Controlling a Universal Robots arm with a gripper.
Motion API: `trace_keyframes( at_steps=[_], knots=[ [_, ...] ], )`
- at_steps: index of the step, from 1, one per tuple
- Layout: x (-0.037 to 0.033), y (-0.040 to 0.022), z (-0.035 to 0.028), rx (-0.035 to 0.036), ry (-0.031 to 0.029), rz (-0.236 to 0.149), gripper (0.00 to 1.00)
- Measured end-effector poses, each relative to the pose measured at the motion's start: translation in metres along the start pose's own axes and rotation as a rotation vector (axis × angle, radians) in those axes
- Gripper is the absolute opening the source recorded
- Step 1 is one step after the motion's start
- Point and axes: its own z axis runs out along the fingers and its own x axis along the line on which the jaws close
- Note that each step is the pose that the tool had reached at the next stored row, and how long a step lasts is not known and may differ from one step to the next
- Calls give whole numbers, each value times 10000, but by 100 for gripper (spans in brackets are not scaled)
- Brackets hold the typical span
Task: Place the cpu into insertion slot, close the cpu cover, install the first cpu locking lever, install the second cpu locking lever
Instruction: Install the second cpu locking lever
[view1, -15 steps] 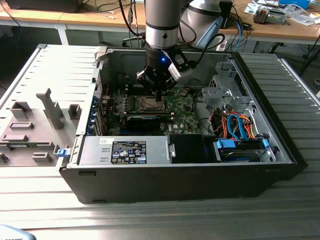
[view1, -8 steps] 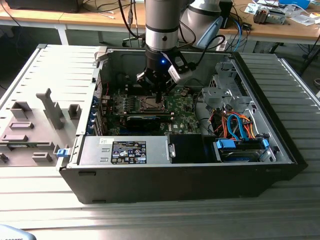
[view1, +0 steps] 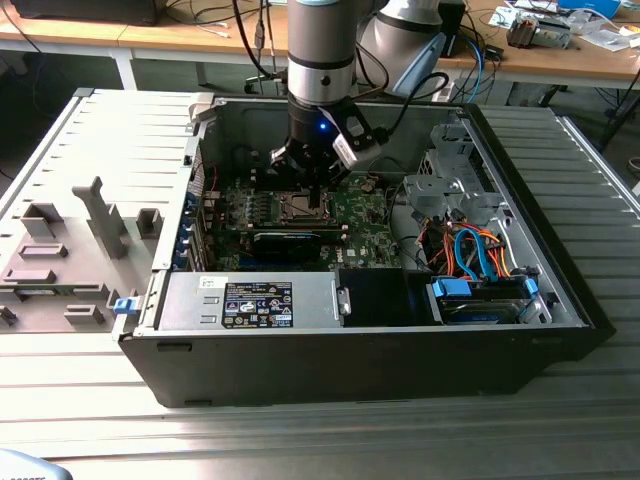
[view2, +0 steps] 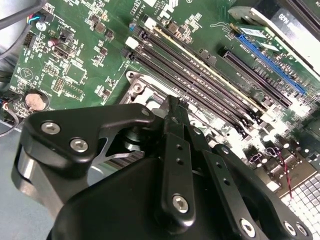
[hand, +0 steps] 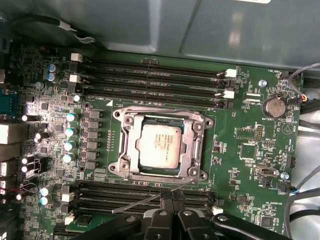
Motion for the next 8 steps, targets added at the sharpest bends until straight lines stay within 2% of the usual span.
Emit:
trace_keyframes(
  at_steps=[2,4,5,6,7,8],
  knots=[
    [0,-9,0,-64,-6,0,11],
    [1,-18,1,-318,-32,7,11],
    [2,-27,1,-609,-62,14,11],
    [3,-39,2,-1022,-104,25,11],
    [5,-52,2,-1381,-141,35,11],
    [6,-62,3,-1646,-167,40,11]
  ],
)
